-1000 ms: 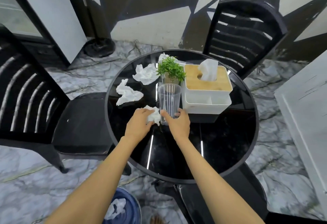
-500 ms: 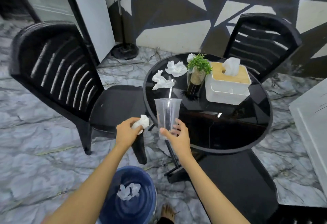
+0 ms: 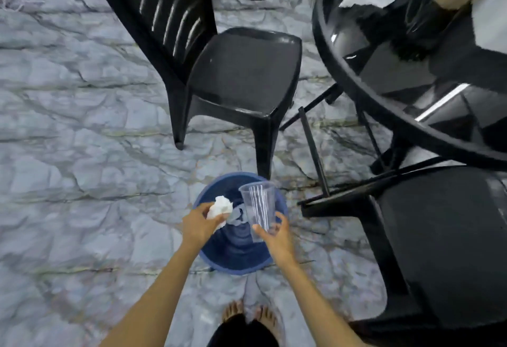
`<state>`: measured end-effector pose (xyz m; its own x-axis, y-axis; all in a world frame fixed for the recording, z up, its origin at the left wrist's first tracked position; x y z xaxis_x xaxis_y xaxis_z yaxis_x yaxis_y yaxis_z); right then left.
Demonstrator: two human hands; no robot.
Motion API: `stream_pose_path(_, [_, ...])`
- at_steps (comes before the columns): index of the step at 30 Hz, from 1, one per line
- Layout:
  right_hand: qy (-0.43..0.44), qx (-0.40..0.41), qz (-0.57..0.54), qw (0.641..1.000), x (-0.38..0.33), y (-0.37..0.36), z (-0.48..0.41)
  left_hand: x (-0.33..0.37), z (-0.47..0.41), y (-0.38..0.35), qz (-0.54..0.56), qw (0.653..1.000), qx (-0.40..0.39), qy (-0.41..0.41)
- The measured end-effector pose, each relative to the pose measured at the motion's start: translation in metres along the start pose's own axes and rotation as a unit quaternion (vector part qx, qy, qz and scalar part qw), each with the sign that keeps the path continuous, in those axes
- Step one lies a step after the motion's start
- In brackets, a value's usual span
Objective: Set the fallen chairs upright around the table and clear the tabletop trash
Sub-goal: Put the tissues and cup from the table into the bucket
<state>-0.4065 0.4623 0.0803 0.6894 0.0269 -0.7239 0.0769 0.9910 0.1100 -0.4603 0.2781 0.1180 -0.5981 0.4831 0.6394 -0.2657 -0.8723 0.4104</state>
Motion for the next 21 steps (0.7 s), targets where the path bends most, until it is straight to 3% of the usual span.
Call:
stream_pose_path(6, [0.002,-0.010,0.070,0.997,0.081,-0.033,-0.075,-0.091,-0.070,-0.048,0.004,0.999,-0.041,0.033])
stream_pose_path(11, [-0.023,-0.023,0.116,0.993,0.103,-0.035,-0.083,-0.102,-0.079,-0.052,0.002,0.998,-0.043,0.040])
stream_pose_path(16, [-0.010,-0.019,0.118,0.993,0.043,-0.013,-0.040,-0.037,-0.037,-0.025,-0.005,0.999,-0.043,0.014])
stream_pose_path(21, [0.051,-0.034,0.095,0.994,-0.081,0.016,0.022,0.088,0.024,0.008,0.009,0.997,-0.047,-0.061])
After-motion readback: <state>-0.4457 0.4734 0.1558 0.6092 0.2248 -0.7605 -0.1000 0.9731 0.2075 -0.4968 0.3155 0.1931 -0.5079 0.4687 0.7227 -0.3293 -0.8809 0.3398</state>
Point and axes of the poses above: each hand's wrist, its own z-axis away from the middle knuckle, its own y-axis out of the back of the hand, x = y × z, the point moved 4 cm from there along -z, towards the middle knuckle, and after that the axes turned 6 degrees about -x, right-handed, at the moved point
